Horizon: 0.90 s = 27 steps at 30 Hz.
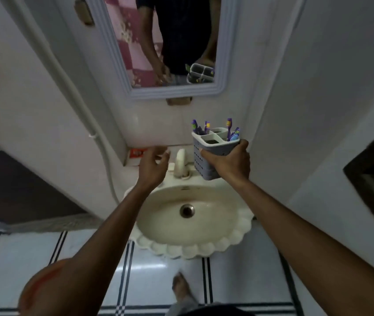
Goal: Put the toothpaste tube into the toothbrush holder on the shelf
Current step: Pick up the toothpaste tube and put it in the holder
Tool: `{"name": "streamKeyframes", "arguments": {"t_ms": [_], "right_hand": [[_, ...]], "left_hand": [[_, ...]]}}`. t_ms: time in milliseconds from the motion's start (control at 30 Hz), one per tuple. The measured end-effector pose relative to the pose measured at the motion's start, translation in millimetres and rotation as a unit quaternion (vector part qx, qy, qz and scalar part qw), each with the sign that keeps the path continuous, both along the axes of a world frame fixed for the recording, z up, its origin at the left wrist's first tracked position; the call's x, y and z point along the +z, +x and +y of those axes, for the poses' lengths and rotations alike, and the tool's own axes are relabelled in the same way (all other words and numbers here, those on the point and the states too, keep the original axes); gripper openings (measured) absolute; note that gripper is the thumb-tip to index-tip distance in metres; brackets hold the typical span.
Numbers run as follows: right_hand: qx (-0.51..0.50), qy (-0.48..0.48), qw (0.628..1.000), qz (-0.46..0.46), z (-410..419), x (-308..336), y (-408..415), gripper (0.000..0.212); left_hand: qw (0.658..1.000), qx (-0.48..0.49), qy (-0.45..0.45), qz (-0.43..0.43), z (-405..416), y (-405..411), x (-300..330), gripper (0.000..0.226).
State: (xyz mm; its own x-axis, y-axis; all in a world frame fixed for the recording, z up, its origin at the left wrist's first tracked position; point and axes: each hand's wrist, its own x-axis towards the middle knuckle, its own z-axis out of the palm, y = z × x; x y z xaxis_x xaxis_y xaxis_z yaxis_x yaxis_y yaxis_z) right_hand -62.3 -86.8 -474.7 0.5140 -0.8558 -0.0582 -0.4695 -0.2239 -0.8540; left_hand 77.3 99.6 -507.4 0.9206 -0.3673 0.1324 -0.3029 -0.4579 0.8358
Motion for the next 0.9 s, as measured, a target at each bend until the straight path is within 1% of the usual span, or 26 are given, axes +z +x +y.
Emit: {"name": "streamKeyframes", "arguments": {"t_ms": [67,133,233,267,333,433,467,500,567,633,700,733,800,833,900], "right_hand": [[-0.016,0.025,0.999,0.024,4.5,-26.6,11.9,0.115],[-0.034,0.043,0.997,0.047,7.6,-49.9,20.7,0.119],[-0.056,0.045,0.996,0.06,8.8,-80.2,33.3,0.124],[-0.057,0.044,0.996,0.056,9.3,-86.8,33.8,0.127],[-0.053,0.038,0.996,0.055,10.0,-100.7,36.0,0.133],[-0.049,0.02,0.997,0.048,8.0,-119.6,40.7,0.139],[-0.052,0.016,0.998,0.044,6.3,-124.4,43.4,0.137],[-0.054,0.011,0.998,0.038,4.3,-129.0,46.8,0.134],[-0.047,-0.002,0.998,0.035,1.1,-136.2,54.1,0.127],[-0.035,-0.013,0.998,0.047,0.7,-142.0,58.2,0.125],[-0.027,-0.018,0.998,0.058,1.2,-145.1,58.7,0.125],[-0.02,-0.013,0.998,0.061,2.3,-145.3,58.1,0.126],[-0.004,0.005,0.998,0.061,0.0,-144.4,55.1,0.124],[0.003,0.015,0.998,0.06,-0.9,-142.8,53.3,0.124],[0.017,0.032,0.998,0.059,-4.0,-140.2,49.2,0.124]], "left_hand": [[0.998,0.039,0.015,0.05,11.8,17.8,-28.7,0.025],[0.993,0.056,0.045,0.095,22.5,35.5,-59.8,0.022],[0.978,0.047,0.136,0.149,29.1,63.9,-101.3,0.027],[0.972,0.039,0.165,0.164,29.5,71.0,-112.9,0.033],[0.957,0.031,0.206,0.202,28.4,87.2,-134.8,0.052],[0.942,0.063,0.221,0.244,23.7,123.3,-187.1,0.089],[0.938,0.084,0.216,0.257,20.1,128.4,-189.5,0.095],[0.937,0.102,0.206,0.265,15.7,131.3,-187.6,0.095],[0.936,0.119,0.196,0.268,7.7,131.9,-173.7,0.083],[0.932,0.125,0.169,0.294,6.4,133.1,-164.9,0.073],[0.928,0.143,0.1,0.331,9.3,129.5,-146.1,0.06],[0.929,0.158,0.061,0.33,10.7,125.6,-131.7,0.05],[0.946,0.161,-0.008,0.281,8.5,116.9,-93.4,0.03],[0.953,0.148,-0.047,0.26,5.9,113.9,-74.0,0.027],[0.959,0.114,-0.121,0.231,-6.9,105.1,-32.7,0.04]]}}
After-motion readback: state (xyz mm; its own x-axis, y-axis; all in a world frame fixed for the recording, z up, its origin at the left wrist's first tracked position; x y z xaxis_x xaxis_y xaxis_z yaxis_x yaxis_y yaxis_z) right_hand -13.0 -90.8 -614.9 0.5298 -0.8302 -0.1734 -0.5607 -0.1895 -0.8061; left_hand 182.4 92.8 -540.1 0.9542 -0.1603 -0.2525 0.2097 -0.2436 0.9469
